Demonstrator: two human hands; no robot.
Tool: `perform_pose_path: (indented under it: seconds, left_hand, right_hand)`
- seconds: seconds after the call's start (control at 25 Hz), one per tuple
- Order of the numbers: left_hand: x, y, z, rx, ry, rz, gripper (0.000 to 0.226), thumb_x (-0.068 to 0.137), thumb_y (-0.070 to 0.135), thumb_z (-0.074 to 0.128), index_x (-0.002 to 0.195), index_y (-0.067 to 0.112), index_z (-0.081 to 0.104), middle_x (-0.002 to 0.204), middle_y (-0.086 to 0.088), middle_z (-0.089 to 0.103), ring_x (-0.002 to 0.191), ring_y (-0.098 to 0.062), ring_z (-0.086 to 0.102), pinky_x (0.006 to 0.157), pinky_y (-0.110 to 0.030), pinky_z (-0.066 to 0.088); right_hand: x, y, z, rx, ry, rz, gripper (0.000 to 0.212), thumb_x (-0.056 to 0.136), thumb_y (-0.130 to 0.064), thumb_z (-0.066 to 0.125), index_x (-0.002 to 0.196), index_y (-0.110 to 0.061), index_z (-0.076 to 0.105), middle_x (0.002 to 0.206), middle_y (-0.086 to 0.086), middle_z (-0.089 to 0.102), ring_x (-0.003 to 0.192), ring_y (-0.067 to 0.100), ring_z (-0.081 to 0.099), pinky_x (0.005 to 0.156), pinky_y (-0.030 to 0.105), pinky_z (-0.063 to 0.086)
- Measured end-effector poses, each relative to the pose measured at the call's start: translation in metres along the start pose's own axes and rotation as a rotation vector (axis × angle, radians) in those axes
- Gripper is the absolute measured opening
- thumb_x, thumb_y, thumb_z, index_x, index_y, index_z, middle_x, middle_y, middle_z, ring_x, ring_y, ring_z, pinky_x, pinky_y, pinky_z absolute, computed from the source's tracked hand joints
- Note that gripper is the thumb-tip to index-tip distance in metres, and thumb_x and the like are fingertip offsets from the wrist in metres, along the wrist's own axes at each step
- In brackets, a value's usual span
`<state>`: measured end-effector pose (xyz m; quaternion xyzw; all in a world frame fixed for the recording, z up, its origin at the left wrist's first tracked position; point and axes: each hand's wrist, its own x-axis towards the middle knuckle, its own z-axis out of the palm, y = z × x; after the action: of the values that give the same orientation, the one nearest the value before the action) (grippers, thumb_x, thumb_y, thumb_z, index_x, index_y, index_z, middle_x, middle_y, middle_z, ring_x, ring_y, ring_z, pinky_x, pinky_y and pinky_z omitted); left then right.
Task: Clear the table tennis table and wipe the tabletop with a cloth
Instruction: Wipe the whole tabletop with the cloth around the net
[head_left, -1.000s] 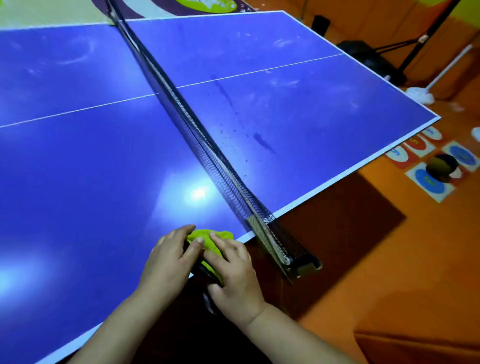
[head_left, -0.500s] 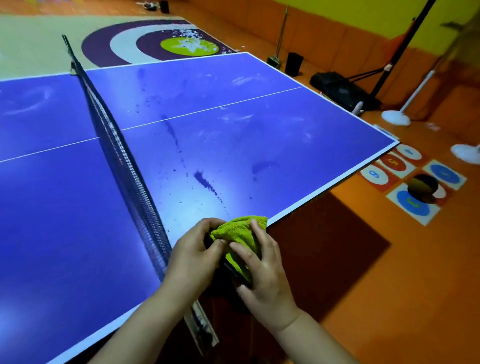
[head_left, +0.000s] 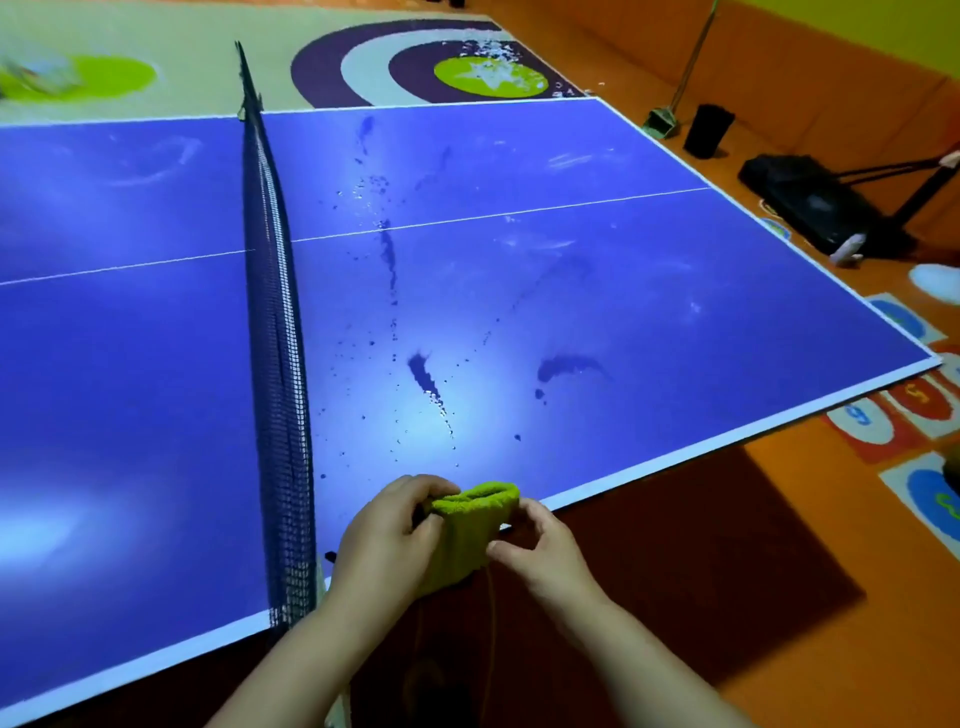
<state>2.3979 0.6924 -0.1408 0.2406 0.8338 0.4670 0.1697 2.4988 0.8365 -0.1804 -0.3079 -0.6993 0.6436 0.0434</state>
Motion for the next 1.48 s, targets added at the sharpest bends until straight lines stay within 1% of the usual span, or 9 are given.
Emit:
perform_pose_path:
  seconds: [0.12, 0.2, 0.4, 0.56, 0.64, 0.72, 0.96, 1.2, 1.48]
  left_hand:
    - [0.031, -0.018, -0.005, -0.051, 0.072, -0.109, 0.029, 0.081, 0.010, 0.056, 0.088, 0.036, 0.065, 0.091, 0.017, 0.065, 0.088, 0.000, 0.058, 0.077, -0.028, 0.048]
    - [0.045, -0.029, -0.006, -0.045, 0.108, -0.214, 0.026, 0.083, 0.012, 0.056, 0.091, 0.035, 0.063, 0.089, 0.012, 0.065, 0.084, -0.005, 0.059, 0.073, -0.029, 0.048]
    - [0.062, -0.052, 0.003, 0.438, 0.017, -0.357, 0.016, 0.088, 0.029, 0.053, 0.102, 0.022, 0.053, 0.101, -0.001, 0.062, 0.096, -0.024, 0.059, 0.070, -0.033, 0.040]
    - [0.068, -0.079, 0.003, 0.872, -0.145, -0.290, 0.040, 0.038, 0.026, 0.089, 0.060, 0.013, 0.059, 0.052, -0.007, 0.058, 0.063, -0.027, 0.064, 0.074, -0.035, 0.046]
    - [0.065, -0.090, -0.006, 1.034, -0.294, -0.368, 0.030, 0.058, 0.028, 0.082, 0.075, 0.009, 0.065, 0.077, -0.016, 0.067, 0.109, -0.031, 0.060, 0.109, -0.047, 0.022]
    - [0.063, -0.102, -0.010, 1.180, -0.312, -0.529, 0.031, 0.091, 0.031, 0.048, 0.110, 0.008, 0.059, 0.130, -0.021, 0.052, 0.144, -0.031, 0.008, 0.114, -0.054, -0.009]
    - [0.060, -0.106, -0.024, 1.384, -0.369, -0.688, 0.048, 0.100, 0.031, 0.024, 0.137, 0.004, 0.040, 0.155, -0.019, 0.012, 0.140, -0.032, -0.021, 0.100, -0.056, -0.028]
    - [0.037, -0.109, -0.041, 1.408, -0.407, -0.633, 0.048, 0.101, 0.023, 0.022, 0.143, 0.000, 0.026, 0.155, -0.019, 0.007, 0.140, -0.034, -0.021, 0.096, -0.054, -0.032]
    - [0.013, -0.120, -0.045, 1.366, -0.385, -0.496, 0.049, 0.100, 0.021, 0.023, 0.143, -0.002, 0.023, 0.155, -0.020, 0.006, 0.136, -0.033, -0.027, 0.093, -0.052, -0.034]
  right_hand:
    - [0.045, -0.010, 0.005, 0.111, -0.057, 0.059, 0.021, 0.083, 0.010, 0.058, 0.098, -0.004, 0.058, 0.088, 0.003, 0.068, 0.083, 0.010, 0.064, 0.068, 0.015, 0.048]
    - [0.073, -0.020, 0.005, 0.076, -0.064, 0.054, 0.023, 0.075, -0.016, 0.064, 0.092, -0.004, 0.053, 0.079, 0.004, 0.061, 0.077, 0.016, 0.059, 0.066, 0.023, 0.045]
    - [0.132, -0.044, 0.017, -0.690, -0.035, -0.120, 0.017, 0.084, -0.037, 0.064, 0.091, -0.031, 0.050, 0.085, -0.010, 0.060, 0.085, 0.019, 0.057, 0.066, 0.032, 0.037]
    - [0.181, -0.031, 0.061, -1.027, -0.333, -0.205, 0.028, 0.092, -0.042, 0.055, 0.115, -0.026, 0.052, 0.108, -0.001, 0.065, 0.104, 0.023, 0.058, 0.070, 0.031, 0.038]
    - [0.199, -0.016, 0.081, -1.034, -0.444, -0.312, 0.032, 0.093, -0.037, 0.055, 0.123, -0.026, 0.052, 0.119, -0.001, 0.062, 0.114, 0.023, 0.054, 0.082, 0.030, 0.040]
    - [0.211, -0.003, 0.093, -1.085, -0.537, -0.479, 0.040, 0.092, -0.031, 0.056, 0.131, -0.022, 0.050, 0.131, 0.001, 0.053, 0.125, 0.024, 0.046, 0.097, 0.032, 0.036]
    - [0.217, 0.047, 0.078, -1.248, -0.872, -1.078, 0.053, 0.087, -0.048, 0.041, 0.136, -0.027, 0.048, 0.145, 0.010, 0.047, 0.132, 0.030, 0.044, 0.107, 0.042, 0.026]
    - [0.203, 0.062, 0.088, -1.298, -0.983, -1.144, 0.076, 0.081, -0.075, 0.037, 0.147, -0.036, 0.035, 0.155, 0.015, 0.028, 0.143, 0.042, 0.020, 0.107, 0.062, 0.016]
    - [0.186, 0.057, 0.124, -1.349, -1.016, -1.194, 0.065, 0.082, -0.060, 0.042, 0.144, -0.040, 0.037, 0.154, 0.004, 0.033, 0.143, 0.035, 0.024, 0.106, 0.064, 0.014]
